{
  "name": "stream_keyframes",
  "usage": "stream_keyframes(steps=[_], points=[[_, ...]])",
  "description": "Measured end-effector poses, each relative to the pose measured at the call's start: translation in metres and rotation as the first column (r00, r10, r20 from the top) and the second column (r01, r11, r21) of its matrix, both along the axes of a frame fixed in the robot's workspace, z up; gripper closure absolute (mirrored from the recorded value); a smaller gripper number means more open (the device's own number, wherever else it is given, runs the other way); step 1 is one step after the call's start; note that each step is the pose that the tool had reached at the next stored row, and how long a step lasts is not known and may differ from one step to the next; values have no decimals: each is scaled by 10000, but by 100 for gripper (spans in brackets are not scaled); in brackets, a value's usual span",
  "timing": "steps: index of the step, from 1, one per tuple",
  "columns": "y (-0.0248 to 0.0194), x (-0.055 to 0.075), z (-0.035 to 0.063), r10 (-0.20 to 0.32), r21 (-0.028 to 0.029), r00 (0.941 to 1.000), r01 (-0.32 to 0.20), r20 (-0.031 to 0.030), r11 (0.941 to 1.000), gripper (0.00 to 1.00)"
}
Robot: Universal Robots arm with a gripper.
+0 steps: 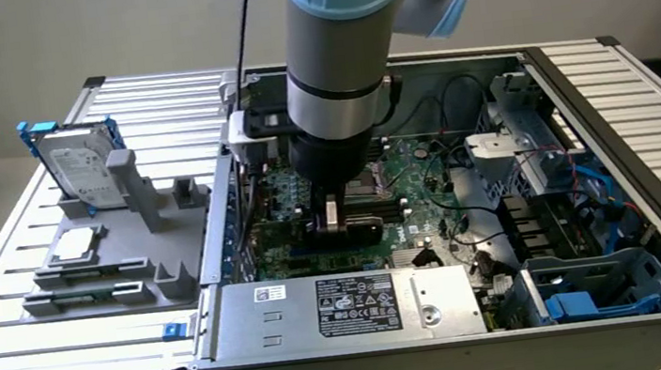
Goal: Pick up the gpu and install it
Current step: 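Insert the gpu into the slot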
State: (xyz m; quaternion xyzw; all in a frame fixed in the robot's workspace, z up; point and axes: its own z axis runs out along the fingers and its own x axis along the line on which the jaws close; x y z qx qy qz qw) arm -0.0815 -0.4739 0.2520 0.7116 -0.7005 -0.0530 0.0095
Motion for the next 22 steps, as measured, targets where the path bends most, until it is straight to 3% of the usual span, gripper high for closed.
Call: stream_keyframes(steps=[5, 14, 16, 17, 21, 22], points=[[0, 0, 28, 0, -7, 10000, 0, -7, 10000, 53], [0, 0, 350, 0, -6, 10000, 0, -7, 10000, 53], [0, 0, 359, -1, -4, 10000, 1, -6, 10000, 62], [0, 0, 359, -1, -3, 10000, 1, -5, 10000, 62], [0, 0, 361, 0, -6, 10000, 0, -6, 10000, 86], [0, 0, 361, 0, -6, 10000, 0, -7, 10000, 86]])
